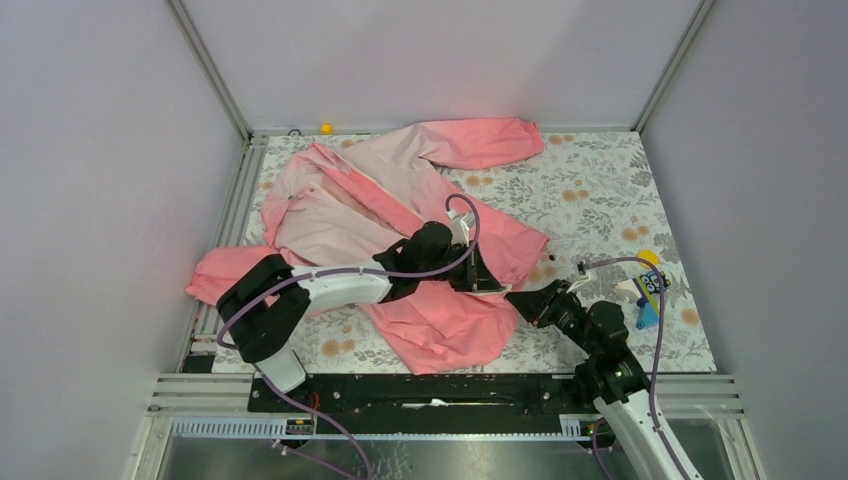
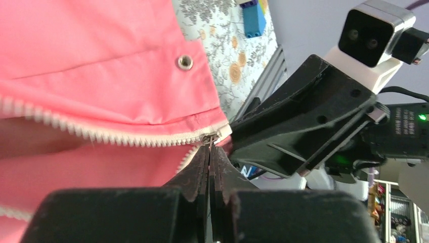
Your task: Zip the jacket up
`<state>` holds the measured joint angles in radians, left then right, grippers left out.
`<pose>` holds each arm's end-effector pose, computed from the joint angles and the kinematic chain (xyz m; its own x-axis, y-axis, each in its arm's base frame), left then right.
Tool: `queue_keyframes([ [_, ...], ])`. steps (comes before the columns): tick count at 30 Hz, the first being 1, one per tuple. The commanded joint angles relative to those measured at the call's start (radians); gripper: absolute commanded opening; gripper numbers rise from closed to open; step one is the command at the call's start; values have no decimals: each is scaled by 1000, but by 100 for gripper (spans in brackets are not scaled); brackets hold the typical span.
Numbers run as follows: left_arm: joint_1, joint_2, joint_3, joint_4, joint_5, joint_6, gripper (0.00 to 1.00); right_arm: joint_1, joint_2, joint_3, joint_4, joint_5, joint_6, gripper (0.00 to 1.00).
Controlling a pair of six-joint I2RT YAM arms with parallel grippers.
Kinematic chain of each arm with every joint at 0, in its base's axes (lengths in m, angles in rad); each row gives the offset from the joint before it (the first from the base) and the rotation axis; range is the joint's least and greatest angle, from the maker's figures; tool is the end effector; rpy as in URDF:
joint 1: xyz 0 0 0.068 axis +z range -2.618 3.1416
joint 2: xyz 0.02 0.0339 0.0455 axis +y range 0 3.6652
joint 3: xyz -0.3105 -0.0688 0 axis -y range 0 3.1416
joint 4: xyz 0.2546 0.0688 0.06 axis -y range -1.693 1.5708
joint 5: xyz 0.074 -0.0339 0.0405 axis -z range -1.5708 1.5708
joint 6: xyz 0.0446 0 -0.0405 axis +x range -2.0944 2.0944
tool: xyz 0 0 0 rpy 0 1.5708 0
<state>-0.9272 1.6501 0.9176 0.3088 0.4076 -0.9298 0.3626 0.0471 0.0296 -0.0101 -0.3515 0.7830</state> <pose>0.2132 -0.3136 0.2501 -0.9100 -0.0132 -0.4145 0.3711 0.4202 -0.8281 0.0706 0.0432 0.1805 -0.4802 0.5262 -0.7018 -0.4459 0.5426 0.7119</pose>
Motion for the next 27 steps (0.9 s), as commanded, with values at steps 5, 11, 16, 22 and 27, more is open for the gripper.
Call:
queue_keyframes([
  [5,8,27,66,-63,-77,52,0,-10,281,115,-122,65,-62,48],
  [11,7,43,116,-124,-111,99,0,-12,535,283,-152,85,-147,72],
  [16,8,53,127,-149,-111,118,0,-11,590,368,-220,75,-160,78],
  [22,5,62,121,-143,-95,115,0,-133,747,463,-268,-51,-38,80],
  [27,-3,58,106,-134,-97,109,0,-256,845,431,-171,-202,160,68],
])
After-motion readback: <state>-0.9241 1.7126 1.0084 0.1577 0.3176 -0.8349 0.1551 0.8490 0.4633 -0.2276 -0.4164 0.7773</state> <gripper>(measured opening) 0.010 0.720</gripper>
